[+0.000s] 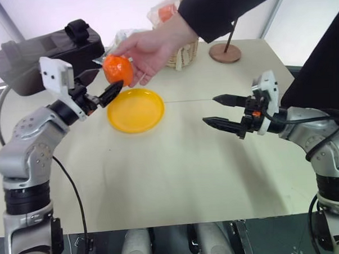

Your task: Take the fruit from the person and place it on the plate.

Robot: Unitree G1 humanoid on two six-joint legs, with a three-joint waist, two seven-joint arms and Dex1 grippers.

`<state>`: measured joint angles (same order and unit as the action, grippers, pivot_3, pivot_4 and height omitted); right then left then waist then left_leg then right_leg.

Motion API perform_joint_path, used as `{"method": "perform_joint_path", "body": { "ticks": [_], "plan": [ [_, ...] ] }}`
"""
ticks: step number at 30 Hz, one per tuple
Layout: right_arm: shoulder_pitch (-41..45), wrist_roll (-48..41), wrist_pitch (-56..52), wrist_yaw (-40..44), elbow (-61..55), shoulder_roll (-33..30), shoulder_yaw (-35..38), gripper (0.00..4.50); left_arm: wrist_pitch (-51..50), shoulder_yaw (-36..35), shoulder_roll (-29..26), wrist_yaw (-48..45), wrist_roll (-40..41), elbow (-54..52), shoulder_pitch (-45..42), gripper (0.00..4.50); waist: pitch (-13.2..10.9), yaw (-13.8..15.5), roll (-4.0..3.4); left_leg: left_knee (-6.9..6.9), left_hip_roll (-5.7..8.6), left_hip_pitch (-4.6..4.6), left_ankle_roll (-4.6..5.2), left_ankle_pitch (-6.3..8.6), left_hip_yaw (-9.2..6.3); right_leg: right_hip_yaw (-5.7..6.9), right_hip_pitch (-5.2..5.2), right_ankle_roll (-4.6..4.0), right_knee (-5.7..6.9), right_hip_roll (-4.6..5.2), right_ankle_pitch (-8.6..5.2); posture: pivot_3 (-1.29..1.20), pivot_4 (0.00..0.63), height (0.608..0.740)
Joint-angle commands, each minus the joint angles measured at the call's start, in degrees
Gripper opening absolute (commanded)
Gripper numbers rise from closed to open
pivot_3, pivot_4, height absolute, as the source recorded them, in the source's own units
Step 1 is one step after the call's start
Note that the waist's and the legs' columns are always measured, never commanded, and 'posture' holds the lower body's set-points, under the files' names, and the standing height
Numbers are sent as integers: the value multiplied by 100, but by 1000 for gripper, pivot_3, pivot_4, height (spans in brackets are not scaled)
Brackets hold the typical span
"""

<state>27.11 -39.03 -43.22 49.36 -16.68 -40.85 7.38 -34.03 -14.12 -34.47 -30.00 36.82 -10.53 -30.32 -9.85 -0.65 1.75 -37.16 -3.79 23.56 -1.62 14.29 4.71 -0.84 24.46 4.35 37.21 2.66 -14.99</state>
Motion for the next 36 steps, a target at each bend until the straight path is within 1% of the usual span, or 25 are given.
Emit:
{"method": "perform_joint_path", "body": {
  "ticks": [1, 6, 9, 10, 11, 16, 20, 22, 24, 27, 32, 36],
  "plan": [
    [-5, -77, 63, -115, -232, 40, 132, 4419, 294, 91, 136, -59, -166, 210, -321, 4500, 0, 4, 0, 0, 0, 0, 0, 0, 0, 0, 0, 0, 0, 0, 0, 0, 150, 740],
    [-44, -103, 13, -292, -346, 82, 139, 4419, 415, 196, 329, -108, -278, 387, -510, 4500, 0, 0, 0, -2, 0, 2, 0, 0, 0, 0, 0, 1, 0, 0, 0, 0, 150, 740],
    [-61, -128, -22, -384, -410, 96, 143, 4500, 436, 176, 384, -142, -289, 388, -542, 3721, 0, -7, 0, -1, 0, 2, 0, 0, -1, 0, 0, 2, 0, -1, 0, 0, 150, 740],
    [-64, -140, -34, -409, -432, 98, 143, 4500, 441, 173, 389, -145, -295, 382, -539, 3283, 0, -3, 0, -1, 0, 2, 0, 0, -1, 1, 0, 2, 0, -1, 0, 0, 150, 740],
    [-65, -150, -45, -429, -448, 98, 143, 4500, 444, 169, 393, -147, -302, 378, -537, 3004, 0, -2, 0, -1, 0, 2, 0, 0, -1, 1, 0, 2, 0, 0, 0, 0, 150, 740],
    [-23, -189, -109, -526, -490, 106, 117, 4500, 395, 179, 386, -61, -401, 450, -525, 2970, 0, -2, 0, -1, 0, 2, 0, 0, -1, 1, 0, 2, 0, 0, 0, 0, 150, 740],
    [-12, -209, -157, -562, -520, 113, 96, 4500, 209, 474, 376, 110, -793, 695, -430, 2970, 0, -2, 0, -1, 0, 2, 0, 0, -1, 1, 0, 2, 0, 0, 0, 0, 150, 740],
    [-10, -209, -166, -579, -523, 131, 78, 4500, 328, 605, 519, 119, -937, 866, -350, 2970, 0, -1, 0, -2, 0, 2, 0, 0, -1, 1, 0, 2, 0, 0, 0, 0, 150, 740],
    [-21, -197, -162, -604, -528, 154, 45, 4500, 683, 835, 652, 108, -1289, 1185, -254, 2970, 0, 6, 0, -2, 1, 2, 0, 0, 0, 1, 0, 2, 0, 1, 0, 0, 150, 740],
    [-56, -187, -159, -634, -556, 179, 20, 4500, 1138, 1000, 913, 109, -1609, 1716, -230, 2970, 0, 4, 0, -3, 1, 2, 0, 0, 0, 1, 0, 2, 0, 1, 0, 0, 150, 740],
    [-132, -187, -160, -677, -606, 187, 24, 4500, 1868, 1152, 1198, 181, -2107, 2670, -391, 2970, 0, 5, 0, -4, 1, 3, 0, 0, -1, 1, 0, 2, 0, 0, 1, 0, 150, 740],
    [-167, -197, -163, -708, -632, 185, 40, 4500, 2199, 1070, 1327, 161, -2222, 3096, -542, 2970, 0, 5, 0, -3, 0, 2, 0, 0, -1, 3, 0, 2, 0, 0, 1, 0, 150, 740]
  ]
}}
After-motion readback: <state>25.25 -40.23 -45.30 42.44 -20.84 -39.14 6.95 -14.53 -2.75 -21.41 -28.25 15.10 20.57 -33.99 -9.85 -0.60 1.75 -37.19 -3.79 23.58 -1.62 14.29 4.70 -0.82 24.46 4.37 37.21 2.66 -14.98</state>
